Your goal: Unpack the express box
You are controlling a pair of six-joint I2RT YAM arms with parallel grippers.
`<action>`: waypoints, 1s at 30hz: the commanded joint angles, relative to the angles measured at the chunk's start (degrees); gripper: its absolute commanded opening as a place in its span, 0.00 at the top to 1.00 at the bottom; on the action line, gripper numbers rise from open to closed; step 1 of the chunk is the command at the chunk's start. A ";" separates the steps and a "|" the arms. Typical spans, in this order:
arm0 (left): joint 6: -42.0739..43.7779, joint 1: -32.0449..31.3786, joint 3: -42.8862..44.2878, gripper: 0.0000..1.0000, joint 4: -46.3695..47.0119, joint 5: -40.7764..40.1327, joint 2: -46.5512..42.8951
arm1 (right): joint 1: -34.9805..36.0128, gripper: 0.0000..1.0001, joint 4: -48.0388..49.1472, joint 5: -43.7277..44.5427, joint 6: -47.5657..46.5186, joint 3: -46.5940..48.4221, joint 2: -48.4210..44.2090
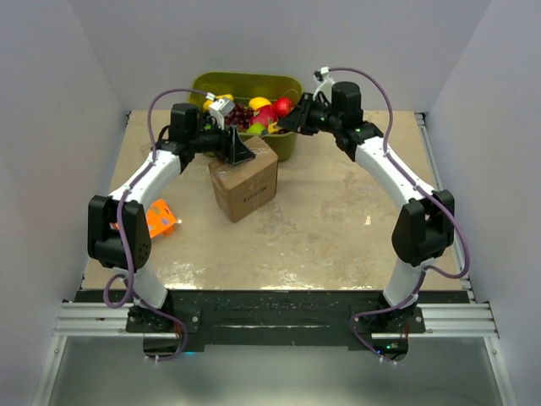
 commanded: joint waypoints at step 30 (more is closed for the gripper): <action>3.47 -0.93 0.56 0.92 -5.40 -8.31 3.04 | -4.03 1.00 -21.05 -12.29 -6.21 10.56 4.38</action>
